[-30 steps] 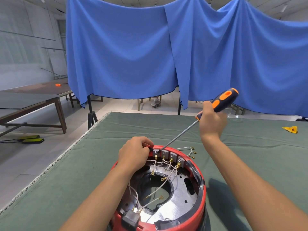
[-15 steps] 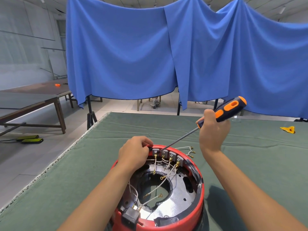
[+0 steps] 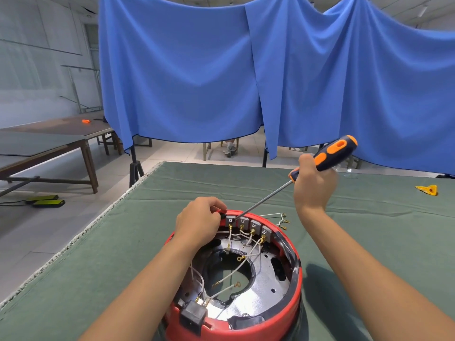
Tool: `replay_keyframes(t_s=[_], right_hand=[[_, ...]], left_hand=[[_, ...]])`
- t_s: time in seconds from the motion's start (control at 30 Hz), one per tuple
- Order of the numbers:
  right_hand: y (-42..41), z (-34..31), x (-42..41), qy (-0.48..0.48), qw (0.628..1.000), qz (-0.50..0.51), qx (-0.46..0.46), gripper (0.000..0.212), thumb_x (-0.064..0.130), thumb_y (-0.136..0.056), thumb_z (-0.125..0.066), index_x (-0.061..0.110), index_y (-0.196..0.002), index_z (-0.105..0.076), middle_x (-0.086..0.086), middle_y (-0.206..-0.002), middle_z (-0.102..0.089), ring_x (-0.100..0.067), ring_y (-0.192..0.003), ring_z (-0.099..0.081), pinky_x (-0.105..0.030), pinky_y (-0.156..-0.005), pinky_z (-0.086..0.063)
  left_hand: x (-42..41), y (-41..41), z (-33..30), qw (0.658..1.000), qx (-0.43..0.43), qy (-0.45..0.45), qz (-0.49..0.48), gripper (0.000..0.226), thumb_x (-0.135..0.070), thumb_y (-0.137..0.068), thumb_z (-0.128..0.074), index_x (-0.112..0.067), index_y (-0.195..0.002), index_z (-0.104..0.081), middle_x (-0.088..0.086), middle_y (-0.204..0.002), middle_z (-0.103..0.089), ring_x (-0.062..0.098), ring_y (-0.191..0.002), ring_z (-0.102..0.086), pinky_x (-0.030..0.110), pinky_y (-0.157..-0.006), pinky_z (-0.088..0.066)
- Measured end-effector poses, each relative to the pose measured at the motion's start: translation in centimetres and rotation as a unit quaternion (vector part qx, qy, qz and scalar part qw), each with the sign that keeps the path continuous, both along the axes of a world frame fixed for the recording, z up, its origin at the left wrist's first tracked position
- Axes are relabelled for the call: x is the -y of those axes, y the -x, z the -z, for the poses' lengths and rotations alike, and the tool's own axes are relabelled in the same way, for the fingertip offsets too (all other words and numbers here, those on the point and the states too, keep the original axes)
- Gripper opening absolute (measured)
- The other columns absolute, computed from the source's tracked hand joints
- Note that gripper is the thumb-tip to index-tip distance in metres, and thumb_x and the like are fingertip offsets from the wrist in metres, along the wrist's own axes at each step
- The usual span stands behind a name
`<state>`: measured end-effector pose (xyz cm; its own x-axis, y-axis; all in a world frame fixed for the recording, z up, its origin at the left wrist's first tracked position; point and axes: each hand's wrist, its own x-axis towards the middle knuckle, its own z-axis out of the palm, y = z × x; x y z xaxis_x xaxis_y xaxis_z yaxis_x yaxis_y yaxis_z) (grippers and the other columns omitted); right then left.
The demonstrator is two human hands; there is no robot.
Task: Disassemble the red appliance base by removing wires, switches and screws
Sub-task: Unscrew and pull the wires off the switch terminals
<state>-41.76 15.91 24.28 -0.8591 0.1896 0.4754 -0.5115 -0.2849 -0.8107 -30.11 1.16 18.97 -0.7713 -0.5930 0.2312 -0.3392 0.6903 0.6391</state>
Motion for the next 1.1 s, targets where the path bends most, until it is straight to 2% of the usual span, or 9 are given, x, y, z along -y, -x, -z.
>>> replay_keyframes(t_s=[0.23,0.37,0.47,0.57,0.7,0.83,0.97,1.1], right_hand=[[2.5,-0.6,1.0,-0.071,0.994,0.016,0.08,0.025,0.034,-0.07,-0.053,0.015,-0.054,-0.048,0.008,-0.037,-0.052,-0.003,-0.037,-0.047,-0.014,-0.037,-0.035],[2.6,-0.6,1.1,-0.081,0.991,0.017,0.101,0.026,0.033,-0.074,-0.055,0.017,-0.055,-0.048,0.008,-0.037,-0.052,-0.003,-0.038,-0.048,-0.021,-0.044,-0.036],[1.7,-0.3,0.6,-0.024,0.997,0.006,0.079,0.023,0.032,-0.065,-0.052,0.015,-0.052,-0.045,0.009,-0.035,-0.047,-0.003,-0.036,-0.044,-0.014,-0.039,-0.038],[0.5,-0.2,0.4,0.017,0.999,0.003,0.037,0.024,0.027,-0.068,-0.052,0.013,-0.049,-0.045,0.009,-0.034,-0.046,-0.004,-0.035,-0.044,-0.013,-0.041,-0.039],[-0.7,0.1,0.2,0.02,0.999,-0.006,-0.036,0.027,0.019,-0.074,-0.054,0.008,-0.05,-0.047,0.008,-0.036,-0.047,-0.005,-0.038,-0.046,-0.014,-0.044,-0.041],[-0.9,-0.2,0.3,-0.006,0.998,-0.009,-0.064,0.028,0.018,-0.071,-0.055,-0.005,-0.058,-0.048,0.004,-0.04,-0.044,-0.006,-0.038,-0.045,-0.016,-0.041,-0.041],[0.2,-1.2,1.0,-0.066,0.997,0.0,-0.036,0.021,0.026,-0.068,-0.053,0.015,-0.053,-0.043,0.008,-0.037,-0.046,-0.006,-0.038,-0.047,-0.016,-0.04,-0.038],[2.0,-1.9,1.9,-0.122,0.992,0.013,0.033,0.024,0.032,-0.068,-0.053,0.022,-0.049,-0.044,0.01,-0.036,-0.05,-0.015,-0.045,-0.053,-0.026,-0.05,-0.044]], left_hand=[[-0.2,0.0,-0.1,1.0,0.003,0.002,0.0,0.029,-0.013,-0.084,-0.051,-0.035,-0.092,-0.067,-0.015,-0.096,-0.068,0.012,-0.097,-0.06,0.033,-0.085,-0.048],[-0.2,0.1,-0.1,1.0,0.004,0.002,-0.001,0.029,-0.013,-0.083,-0.051,-0.035,-0.093,-0.067,-0.016,-0.094,-0.068,0.011,-0.096,-0.06,0.032,-0.085,-0.048],[-0.2,0.1,-0.1,1.0,0.004,-0.002,0.002,0.029,-0.013,-0.083,-0.051,-0.035,-0.093,-0.068,-0.015,-0.095,-0.068,0.011,-0.095,-0.06,0.033,-0.085,-0.048],[-0.1,0.1,-0.2,1.0,0.002,-0.006,-0.001,0.028,-0.014,-0.083,-0.051,-0.035,-0.091,-0.068,-0.016,-0.096,-0.068,0.01,-0.096,-0.06,0.032,-0.085,-0.048],[-0.2,-0.1,-0.2,1.0,0.004,-0.005,0.001,0.029,-0.013,-0.084,-0.051,-0.035,-0.092,-0.068,-0.015,-0.097,-0.069,0.011,-0.098,-0.06,0.033,-0.086,-0.048],[-0.2,-0.1,-0.2,1.0,0.005,-0.004,0.004,0.029,-0.013,-0.084,-0.051,-0.035,-0.094,-0.068,-0.015,-0.098,-0.069,0.011,-0.097,-0.06,0.035,-0.087,-0.049],[-0.2,0.0,-0.1,1.0,0.001,0.0,0.001,0.03,-0.013,-0.083,-0.051,-0.035,-0.094,-0.068,-0.016,-0.097,-0.069,0.011,-0.097,-0.06,0.032,-0.084,-0.047],[-0.2,0.1,0.0,1.0,-0.002,-0.001,-0.001,0.029,-0.013,-0.084,-0.051,-0.034,-0.095,-0.068,-0.015,-0.096,-0.068,0.011,-0.095,-0.059,0.032,-0.083,-0.047]])
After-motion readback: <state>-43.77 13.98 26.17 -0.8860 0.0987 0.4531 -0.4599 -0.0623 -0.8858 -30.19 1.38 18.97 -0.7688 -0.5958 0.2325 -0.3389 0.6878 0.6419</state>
